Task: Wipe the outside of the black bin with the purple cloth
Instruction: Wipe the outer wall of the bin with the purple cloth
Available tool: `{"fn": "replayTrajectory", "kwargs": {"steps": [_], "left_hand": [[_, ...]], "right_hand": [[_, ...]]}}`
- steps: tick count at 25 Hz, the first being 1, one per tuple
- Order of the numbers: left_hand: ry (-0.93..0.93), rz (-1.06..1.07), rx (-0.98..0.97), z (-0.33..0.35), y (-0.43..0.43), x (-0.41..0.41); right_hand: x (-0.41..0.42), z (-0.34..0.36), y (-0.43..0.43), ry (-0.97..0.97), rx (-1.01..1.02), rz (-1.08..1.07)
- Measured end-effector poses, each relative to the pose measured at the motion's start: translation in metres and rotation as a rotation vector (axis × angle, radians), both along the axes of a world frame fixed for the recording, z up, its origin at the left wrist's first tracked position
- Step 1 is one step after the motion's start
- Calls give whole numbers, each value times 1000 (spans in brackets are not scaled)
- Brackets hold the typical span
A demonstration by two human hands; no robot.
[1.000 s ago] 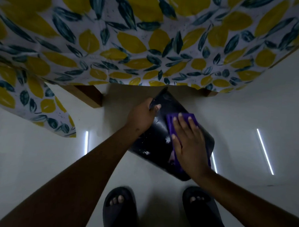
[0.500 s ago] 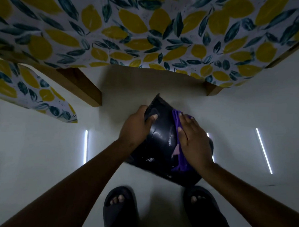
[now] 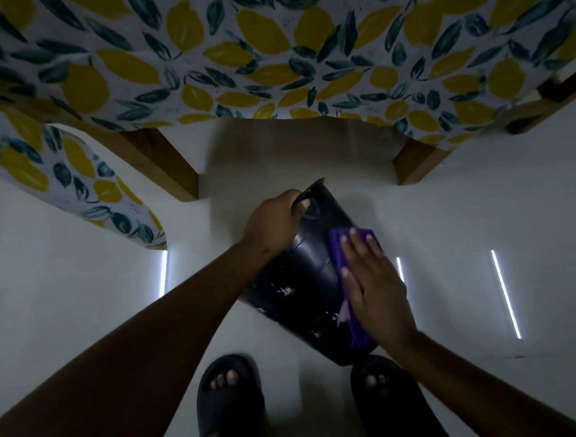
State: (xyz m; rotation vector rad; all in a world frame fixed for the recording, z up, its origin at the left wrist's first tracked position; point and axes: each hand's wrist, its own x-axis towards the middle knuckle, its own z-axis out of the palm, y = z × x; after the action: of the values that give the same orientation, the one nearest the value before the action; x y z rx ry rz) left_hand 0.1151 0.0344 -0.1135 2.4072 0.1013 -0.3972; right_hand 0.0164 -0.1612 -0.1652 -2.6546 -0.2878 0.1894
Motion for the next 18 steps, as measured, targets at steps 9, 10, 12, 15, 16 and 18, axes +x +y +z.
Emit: {"fn": "replayTrajectory", "kwargs": {"steps": [9,10,12,15,16,18], "left_hand": [[66,-55,-135,5,4,0],[70,-70,-150,6,10,-9],[34,-66,-97,7,21,-32],[-36,-17,-51,3,26,-38],[-29,-23,-44,2,25,-31],[-18,-52,-28,1,24,-17]], "right_hand": [[37,4,17,85,147,-101],[40,3,14,85,166,-113],[47,4,9,101,220,-152],[21,6,13,-4,-24,3],[1,5,18,-69,-141,135],[-20,3,25,-139,-214,316]]}}
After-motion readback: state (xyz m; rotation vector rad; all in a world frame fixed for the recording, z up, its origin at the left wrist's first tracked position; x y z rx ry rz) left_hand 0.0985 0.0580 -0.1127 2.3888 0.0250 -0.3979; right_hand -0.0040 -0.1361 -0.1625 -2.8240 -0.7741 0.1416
